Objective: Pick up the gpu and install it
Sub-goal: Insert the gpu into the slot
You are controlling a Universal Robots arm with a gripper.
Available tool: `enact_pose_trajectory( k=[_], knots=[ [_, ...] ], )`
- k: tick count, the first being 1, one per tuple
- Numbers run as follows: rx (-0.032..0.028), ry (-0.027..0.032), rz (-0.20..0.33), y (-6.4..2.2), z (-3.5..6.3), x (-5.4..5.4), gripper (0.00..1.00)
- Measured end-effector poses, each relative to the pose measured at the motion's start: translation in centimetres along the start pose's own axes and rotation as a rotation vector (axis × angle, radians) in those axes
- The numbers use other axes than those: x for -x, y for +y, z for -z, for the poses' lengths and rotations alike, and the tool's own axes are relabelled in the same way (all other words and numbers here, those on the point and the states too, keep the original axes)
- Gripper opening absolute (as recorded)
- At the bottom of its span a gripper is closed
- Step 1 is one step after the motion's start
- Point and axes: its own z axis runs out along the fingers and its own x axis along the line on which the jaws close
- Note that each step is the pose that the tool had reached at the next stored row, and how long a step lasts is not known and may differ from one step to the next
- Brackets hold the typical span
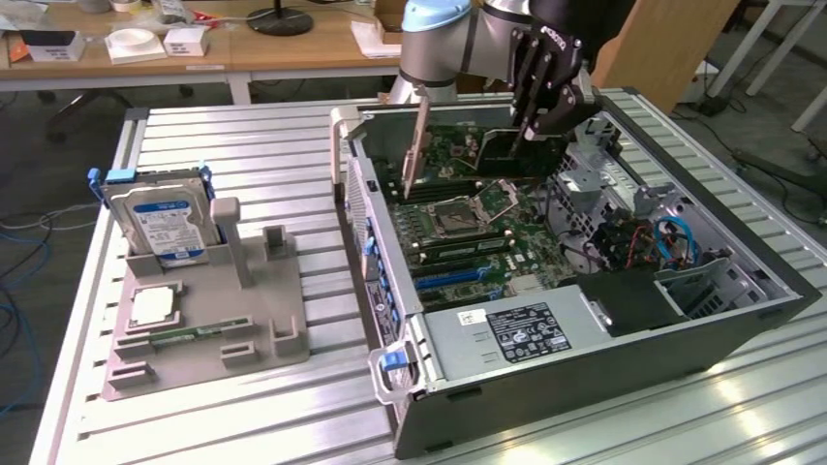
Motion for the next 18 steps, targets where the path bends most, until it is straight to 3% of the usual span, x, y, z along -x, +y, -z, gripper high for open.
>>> enact_pose_trajectory(
  k=[5, 7, 10, 18],
  knots=[
    [-0.0031, 0.0025, 0.0, -0.02, -0.1, -0.05, 0.26],
    [-0.0027, 0.007, 0.001, -0.03, -0.09, -0.05, 0.26],
    [0.0, 0.0073, 0.0, -0.02, -0.09, -0.05, 0.26],
    [-0.0022, 0.0053, 0.001, -0.04, -0.27, -0.05, 0.26]
  ],
)
